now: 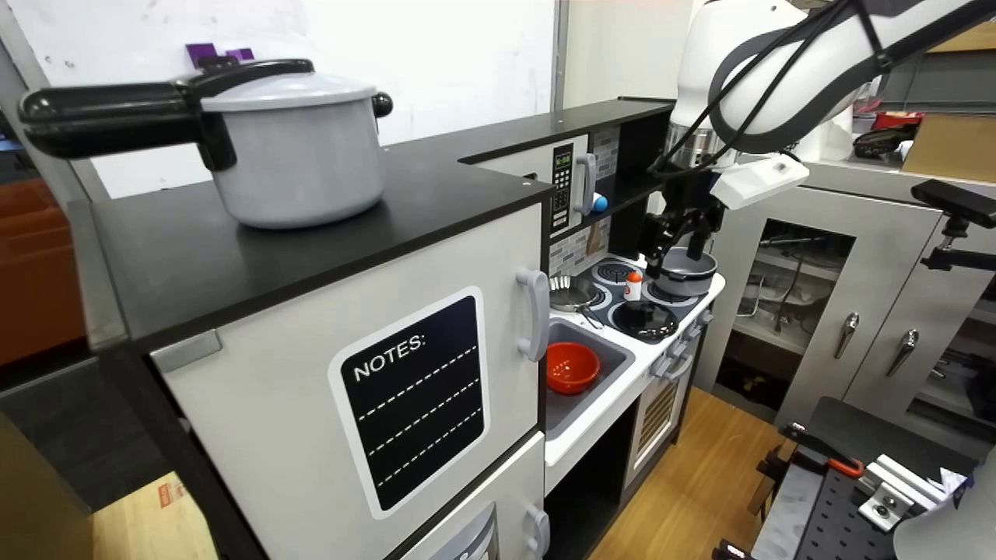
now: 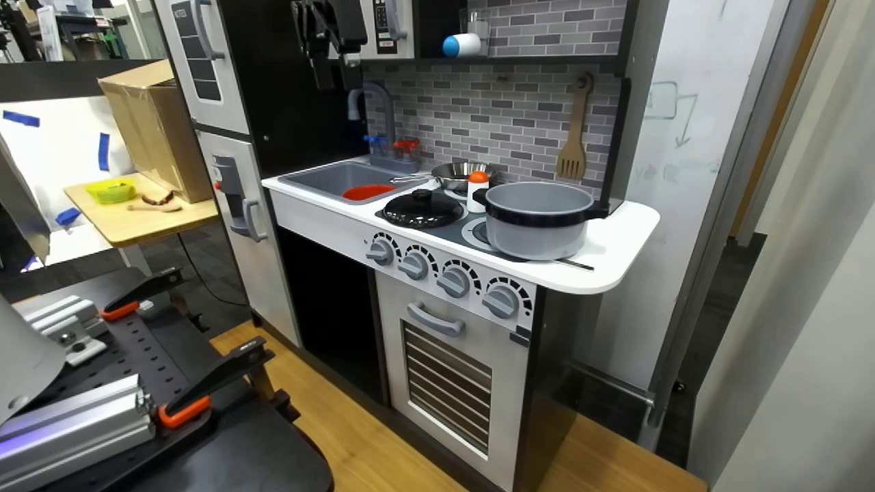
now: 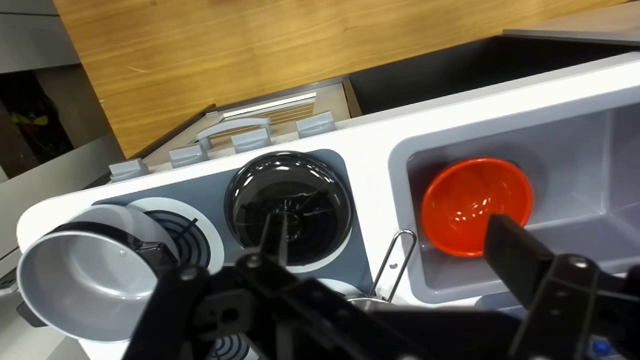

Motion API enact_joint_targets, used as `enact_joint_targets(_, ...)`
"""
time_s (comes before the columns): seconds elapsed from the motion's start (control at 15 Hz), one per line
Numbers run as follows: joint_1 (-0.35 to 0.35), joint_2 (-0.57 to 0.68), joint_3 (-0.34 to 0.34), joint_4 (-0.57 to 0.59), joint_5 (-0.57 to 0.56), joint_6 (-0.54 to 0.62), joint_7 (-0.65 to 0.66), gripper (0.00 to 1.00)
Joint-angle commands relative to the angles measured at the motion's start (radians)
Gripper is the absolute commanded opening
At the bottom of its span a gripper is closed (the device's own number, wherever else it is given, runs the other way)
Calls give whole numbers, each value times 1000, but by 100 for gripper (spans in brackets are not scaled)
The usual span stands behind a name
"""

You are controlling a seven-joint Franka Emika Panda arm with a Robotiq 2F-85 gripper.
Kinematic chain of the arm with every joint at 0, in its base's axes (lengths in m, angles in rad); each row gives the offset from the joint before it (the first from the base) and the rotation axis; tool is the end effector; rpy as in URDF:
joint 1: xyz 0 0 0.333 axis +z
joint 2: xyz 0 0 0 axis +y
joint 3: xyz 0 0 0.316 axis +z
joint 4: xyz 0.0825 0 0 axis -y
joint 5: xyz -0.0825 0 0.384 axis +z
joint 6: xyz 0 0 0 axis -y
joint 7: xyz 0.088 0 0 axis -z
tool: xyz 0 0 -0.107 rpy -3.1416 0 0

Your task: Use the black lid to cover the grey pot

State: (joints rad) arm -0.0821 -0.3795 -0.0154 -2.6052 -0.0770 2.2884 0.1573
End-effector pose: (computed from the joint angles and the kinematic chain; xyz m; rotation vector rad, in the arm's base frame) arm 0.4068 -0.0414 0.3874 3.0718 -0.3161 0.0994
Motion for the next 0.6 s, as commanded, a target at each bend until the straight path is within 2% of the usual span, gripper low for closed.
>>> enact_joint_targets(0.0, -1, 0, 2, 1, 2, -2, -1, 100)
enact_joint_targets(0.13, 21, -10, -12, -4, 53, -7, -33, 100)
enact_joint_targets(0.53, -5, 61, -11, -18, 21, 11, -8, 100)
